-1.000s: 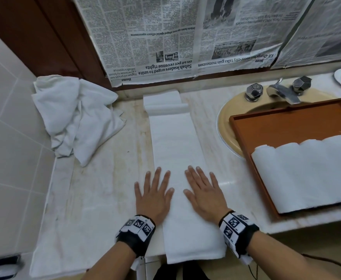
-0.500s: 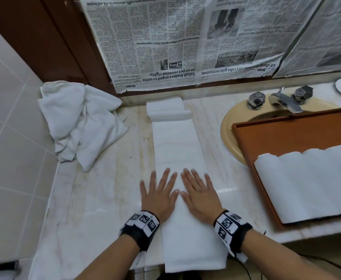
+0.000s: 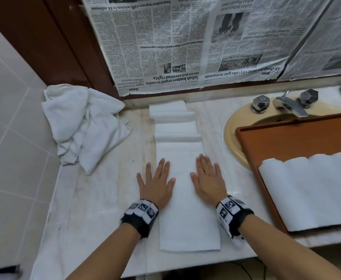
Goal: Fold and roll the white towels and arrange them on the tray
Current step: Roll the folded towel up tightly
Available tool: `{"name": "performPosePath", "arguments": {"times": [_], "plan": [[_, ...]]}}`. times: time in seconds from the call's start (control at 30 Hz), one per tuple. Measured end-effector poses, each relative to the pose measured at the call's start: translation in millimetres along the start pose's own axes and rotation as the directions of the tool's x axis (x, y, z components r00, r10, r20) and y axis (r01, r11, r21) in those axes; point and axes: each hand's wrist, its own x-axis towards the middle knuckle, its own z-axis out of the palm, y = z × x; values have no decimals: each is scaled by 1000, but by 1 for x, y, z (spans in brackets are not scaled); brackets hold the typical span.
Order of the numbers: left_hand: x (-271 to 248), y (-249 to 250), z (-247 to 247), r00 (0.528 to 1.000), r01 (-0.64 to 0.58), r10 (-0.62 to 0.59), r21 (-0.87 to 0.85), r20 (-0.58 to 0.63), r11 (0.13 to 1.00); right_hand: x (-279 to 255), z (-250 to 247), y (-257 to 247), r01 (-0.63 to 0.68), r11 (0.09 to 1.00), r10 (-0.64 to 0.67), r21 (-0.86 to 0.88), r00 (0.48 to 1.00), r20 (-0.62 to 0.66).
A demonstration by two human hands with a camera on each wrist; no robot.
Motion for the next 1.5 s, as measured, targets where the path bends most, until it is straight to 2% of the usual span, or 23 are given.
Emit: {"name": "performPosePath", "arguments": {"times": [0.1, 0.17, 0.3, 0.4, 0.5, 0.57, 0.6, 0.7, 0.77, 0.97, 1.1, 1.2, 1.27, 1.37, 1.5], "plan": [[-31, 9, 16, 995, -96, 96, 15, -25, 995, -35, 15, -5, 161, 985, -166, -59, 983, -83], [-41, 15, 29, 991, -135, 136, 37, -14, 990, -48, 27, -12, 221, 972, -226, -80, 972, -64], [-40, 8, 45, 989, -132, 135, 54, -63, 990, -47, 30, -6, 203, 974, -205, -106, 979, -12], [-39, -3, 46, 996, -64, 68, 72, -61, 995, -46, 23, 14, 152, 981, -153, -119, 988, 4], [-39, -12, 40, 998, 24, -23, 20, -66, 1000, -47, 16, 31, 39, 996, -38, -80, 999, 12], [-46, -10, 38, 995, 44, -48, -48, -90, 998, -52, 12, 30, -39, 999, 38, -30, 999, -34], [-52, -6, 39, 993, 29, -36, -66, -115, 997, -59, 13, 25, -37, 999, 36, -11, 997, -68], [-76, 9, 59, 990, -65, 61, -27, -130, 998, -91, 30, -5, 113, 994, -110, 8, 981, -160], [-88, 16, 70, 993, -78, 77, -10, -89, 997, -106, 44, -22, 171, 985, -169, 6, 978, -119], [-87, 15, 78, 990, -23, 25, 14, -137, 1000, -100, 46, -6, 136, 988, -140, -68, 989, -52], [-91, 10, 75, 984, 97, -106, -64, -146, 993, -100, 38, 22, 73, 993, -81, -87, 992, -92], [-101, 7, 75, 975, 149, -163, -102, -148, 984, -105, 31, 28, 9, 1000, -11, -28, 995, -99], [-106, 10, 78, 972, 164, -179, -108, -155, 981, -115, 30, 17, 60, 998, -57, 16, 992, -115], [-107, 20, 82, 964, 199, -218, -131, -151, 971, -133, 45, -4, 208, 978, -208, -13, 972, -106], [-110, 23, 83, 955, 242, -262, -146, -138, 959, -139, 58, 7, 199, 978, -205, -61, 973, -108]]}}
